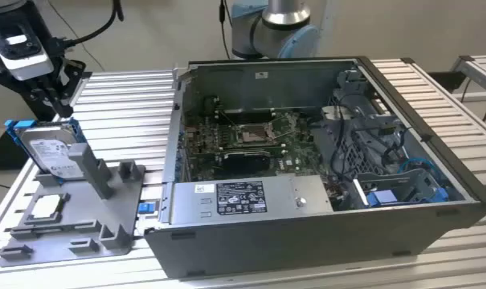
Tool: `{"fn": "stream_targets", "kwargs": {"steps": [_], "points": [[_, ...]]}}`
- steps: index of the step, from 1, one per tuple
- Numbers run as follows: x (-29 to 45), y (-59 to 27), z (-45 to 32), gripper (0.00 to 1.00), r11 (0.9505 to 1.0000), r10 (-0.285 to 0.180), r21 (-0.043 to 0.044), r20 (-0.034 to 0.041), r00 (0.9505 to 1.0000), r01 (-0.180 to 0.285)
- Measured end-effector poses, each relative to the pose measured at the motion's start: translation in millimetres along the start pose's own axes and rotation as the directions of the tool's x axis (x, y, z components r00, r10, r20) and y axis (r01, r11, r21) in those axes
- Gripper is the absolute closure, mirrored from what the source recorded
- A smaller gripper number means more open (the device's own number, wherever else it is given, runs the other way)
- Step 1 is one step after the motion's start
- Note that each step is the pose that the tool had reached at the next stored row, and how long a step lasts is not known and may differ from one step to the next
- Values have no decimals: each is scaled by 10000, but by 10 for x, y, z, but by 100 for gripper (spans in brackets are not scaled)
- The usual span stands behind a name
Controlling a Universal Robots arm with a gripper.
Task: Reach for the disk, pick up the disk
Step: 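Reach for the disk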
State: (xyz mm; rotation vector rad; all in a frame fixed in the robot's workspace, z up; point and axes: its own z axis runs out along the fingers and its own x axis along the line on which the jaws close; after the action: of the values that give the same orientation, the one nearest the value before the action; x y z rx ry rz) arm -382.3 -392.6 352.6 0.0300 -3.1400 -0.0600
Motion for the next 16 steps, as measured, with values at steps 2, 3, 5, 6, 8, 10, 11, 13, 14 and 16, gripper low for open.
{"fn": "stream_targets", "kwargs": {"steps": [2, 3, 5, 6, 8, 10, 11, 13, 14, 16], "points": [[0, 0, 0, 100, 10000, 0, 0, 0, 10000, 0], [0, 0, 0, 100, 10000, 0, 0, 0, 10000, 0], [0, 0, 0, 100, 10000, 0, 0, -1, 10000, 0], [0, 0, 0, 100, 10000, 0, 0, -2, 10000, 0], [0, 0, 0, 100, 10000, 0, 0, 4, 10000, 0], [0, 0, -1, 100, 10000, -1, 1, 10, 10000, 1], [0, 0, -1, 100, 10000, 0, 1, 12, 10000, 0], [0, 0, 0, 100, 10000, -1, 1, 19, 10000, 1], [0, 0, 0, 100, 10000, -1, 1, 23, 10000, 1], [0, 0, 0, 100, 10000, -1, 1, 27, 10000, 1]]}}
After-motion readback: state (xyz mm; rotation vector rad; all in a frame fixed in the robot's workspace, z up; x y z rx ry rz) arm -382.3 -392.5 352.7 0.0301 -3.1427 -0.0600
